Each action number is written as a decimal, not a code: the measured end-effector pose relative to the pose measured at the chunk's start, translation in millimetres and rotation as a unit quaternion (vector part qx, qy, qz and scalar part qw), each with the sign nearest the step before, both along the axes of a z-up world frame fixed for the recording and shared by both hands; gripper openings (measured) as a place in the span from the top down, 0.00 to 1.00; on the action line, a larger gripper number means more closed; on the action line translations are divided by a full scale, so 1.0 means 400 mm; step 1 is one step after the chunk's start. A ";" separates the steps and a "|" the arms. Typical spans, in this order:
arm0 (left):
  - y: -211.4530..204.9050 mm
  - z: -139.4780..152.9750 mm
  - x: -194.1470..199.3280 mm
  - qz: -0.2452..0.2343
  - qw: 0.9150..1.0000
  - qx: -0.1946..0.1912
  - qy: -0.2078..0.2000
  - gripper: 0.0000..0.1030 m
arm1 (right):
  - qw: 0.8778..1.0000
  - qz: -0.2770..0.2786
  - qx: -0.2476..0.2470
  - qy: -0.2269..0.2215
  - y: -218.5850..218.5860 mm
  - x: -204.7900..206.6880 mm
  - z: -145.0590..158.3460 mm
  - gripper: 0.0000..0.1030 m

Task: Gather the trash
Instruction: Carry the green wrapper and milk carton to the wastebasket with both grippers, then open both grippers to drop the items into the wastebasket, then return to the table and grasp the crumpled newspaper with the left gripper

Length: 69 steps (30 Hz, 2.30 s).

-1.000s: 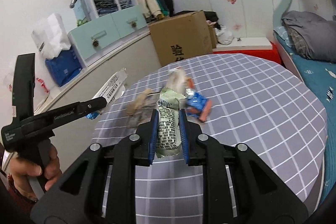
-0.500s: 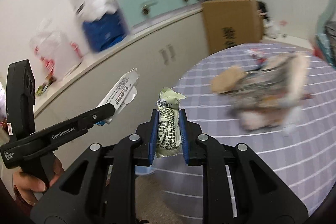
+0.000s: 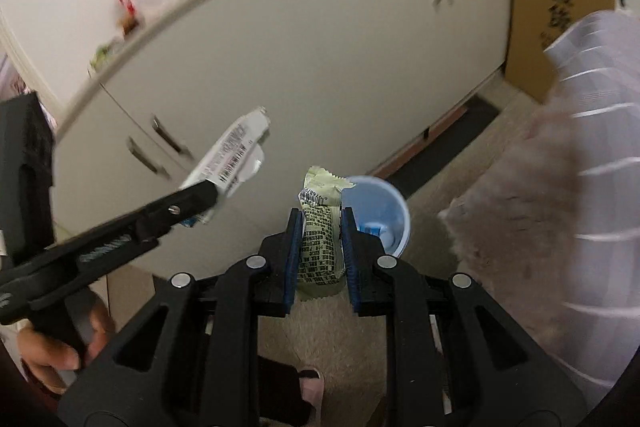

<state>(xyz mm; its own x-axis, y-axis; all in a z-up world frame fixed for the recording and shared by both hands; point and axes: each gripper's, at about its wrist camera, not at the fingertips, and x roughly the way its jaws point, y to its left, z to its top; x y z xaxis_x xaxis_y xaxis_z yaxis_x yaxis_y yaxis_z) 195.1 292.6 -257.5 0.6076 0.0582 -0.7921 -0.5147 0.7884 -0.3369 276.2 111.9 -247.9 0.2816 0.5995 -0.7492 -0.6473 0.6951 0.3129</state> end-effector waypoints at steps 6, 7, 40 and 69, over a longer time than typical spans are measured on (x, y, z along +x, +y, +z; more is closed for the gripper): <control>0.091 -0.080 0.011 0.034 0.999 -0.011 0.028 0.72 | 1.000 0.013 -0.001 0.011 0.136 0.067 -0.079 0.78; 0.098 -0.087 0.014 0.038 0.999 -0.012 0.032 0.72 | 1.000 0.009 0.000 0.006 0.146 0.080 -0.086 0.72; 0.081 -0.232 0.220 0.001 0.996 -0.035 0.080 0.68 | 0.997 -0.078 -0.009 0.021 0.053 0.161 -0.199 0.46; -0.036 0.156 -0.046 0.035 0.998 0.013 -0.042 0.40 | 0.992 -0.070 0.085 -0.062 -0.060 -0.040 0.154 0.45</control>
<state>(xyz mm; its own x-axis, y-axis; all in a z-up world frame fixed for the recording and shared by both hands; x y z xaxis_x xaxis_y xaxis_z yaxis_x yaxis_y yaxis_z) 176.6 278.2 -195.0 0.6656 0.1226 -0.7362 -0.5392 0.7610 -0.3608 260.3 88.1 -186.3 0.4549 0.6629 -0.5946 -0.5884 0.7250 0.3581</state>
